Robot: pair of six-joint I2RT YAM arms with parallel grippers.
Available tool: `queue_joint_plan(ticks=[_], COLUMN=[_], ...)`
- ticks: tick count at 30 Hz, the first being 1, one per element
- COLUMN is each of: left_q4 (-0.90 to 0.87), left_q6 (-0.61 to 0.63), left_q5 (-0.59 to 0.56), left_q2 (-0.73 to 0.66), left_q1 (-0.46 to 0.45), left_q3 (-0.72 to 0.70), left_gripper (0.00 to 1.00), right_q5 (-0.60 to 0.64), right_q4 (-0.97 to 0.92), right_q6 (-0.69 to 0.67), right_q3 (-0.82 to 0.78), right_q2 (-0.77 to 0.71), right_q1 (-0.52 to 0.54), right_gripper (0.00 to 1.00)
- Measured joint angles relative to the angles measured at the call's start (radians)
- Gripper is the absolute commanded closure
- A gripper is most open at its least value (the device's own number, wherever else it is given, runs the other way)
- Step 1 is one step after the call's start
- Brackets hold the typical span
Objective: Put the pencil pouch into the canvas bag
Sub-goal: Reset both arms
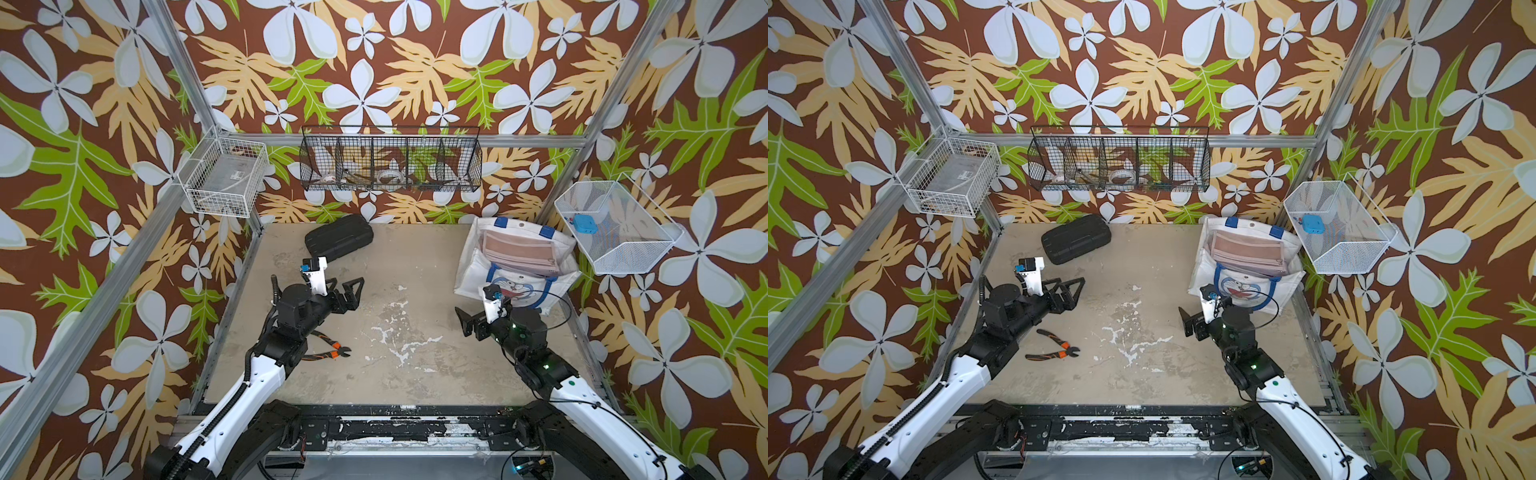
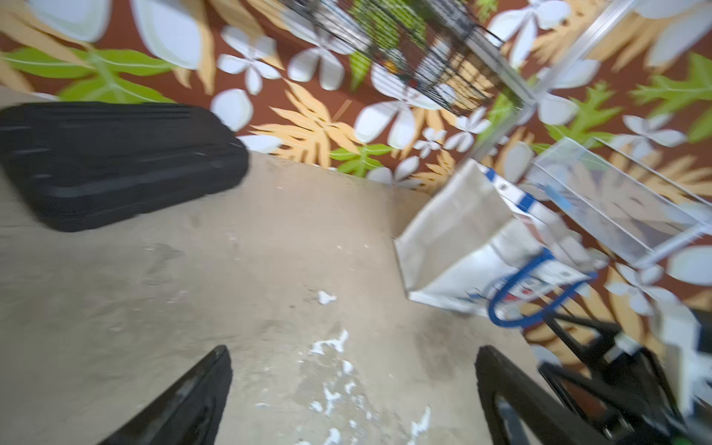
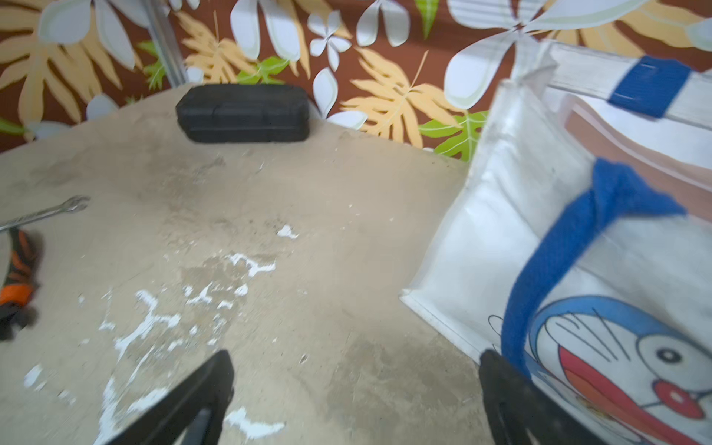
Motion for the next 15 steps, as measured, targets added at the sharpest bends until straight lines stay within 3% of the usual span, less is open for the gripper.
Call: queue_joint_plan(ticks=[4,9,15], left_q4=[0.019,0.105,0.289], left_q6=[-0.022,-0.018,0.066], left_q5=[-0.156,-0.327,-0.438], left_q2=[0.037,0.047,0.105], left_q1=[0.076,0.19,0.249], left_q3=[-0.084,-0.237,-0.291], left_gripper=[0.0,0.0,0.0], right_q5=[0.123,0.154,0.17], right_q4=[0.181,0.409,0.71], right_q6=[0.029,0.106,0.078], right_q3=[-0.127,-0.173,-0.25], right_q2=[0.014,0.185,0.397], right_q1=[-0.062,-0.348,-0.387], right_gripper=[0.0,0.0,0.0])
